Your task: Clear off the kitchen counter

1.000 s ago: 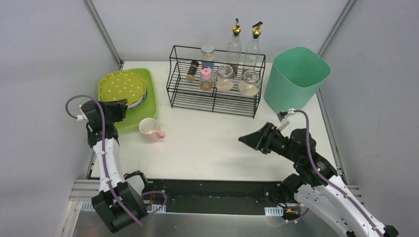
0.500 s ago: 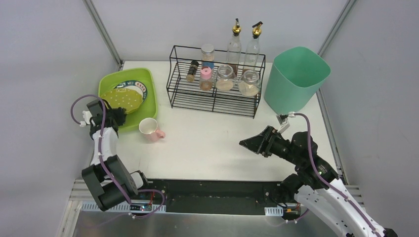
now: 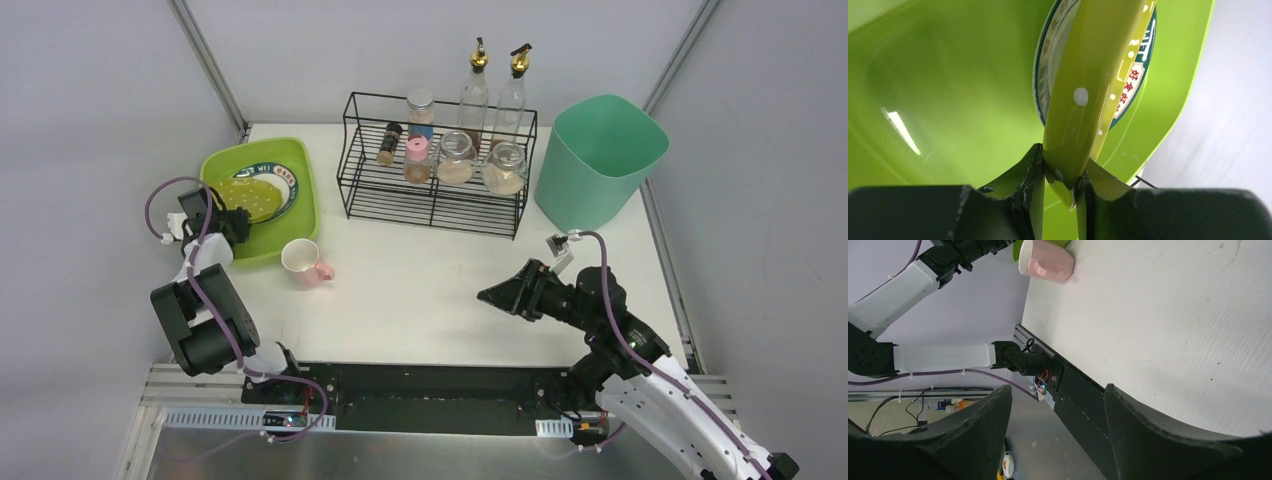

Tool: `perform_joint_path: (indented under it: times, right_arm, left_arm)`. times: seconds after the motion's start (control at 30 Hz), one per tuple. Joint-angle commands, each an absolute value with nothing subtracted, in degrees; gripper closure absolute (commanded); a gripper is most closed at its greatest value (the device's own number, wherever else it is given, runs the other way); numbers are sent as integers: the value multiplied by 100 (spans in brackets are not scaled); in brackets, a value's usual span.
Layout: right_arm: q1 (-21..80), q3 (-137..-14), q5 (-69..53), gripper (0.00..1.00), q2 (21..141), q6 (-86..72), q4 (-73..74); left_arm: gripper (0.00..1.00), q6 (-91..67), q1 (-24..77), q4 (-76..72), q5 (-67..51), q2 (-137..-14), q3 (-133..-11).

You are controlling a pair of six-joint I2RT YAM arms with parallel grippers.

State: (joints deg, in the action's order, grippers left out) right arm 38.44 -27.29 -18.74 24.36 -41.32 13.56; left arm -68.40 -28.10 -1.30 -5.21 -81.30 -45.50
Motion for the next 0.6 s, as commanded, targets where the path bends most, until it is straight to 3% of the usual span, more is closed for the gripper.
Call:
perform_joint_path:
  times: [0.0,0.53,0.57]
  right_arm:
    - [3842,-2697,-2033,29,2629,-4017,949]
    - [3843,-2580,-2222,28,3159,-4053,535]
    - [3847,-2559,-2207,28,3150,-4055,536]
  left_arm:
    - [100,-6867,-2663,-1285,-353,-8359,-5147]
    - [100,-6980,-2159,-1433,-36,-9521,-5823]
    - [95,-7014,-2149,-1434,-35,-9565,-5772]
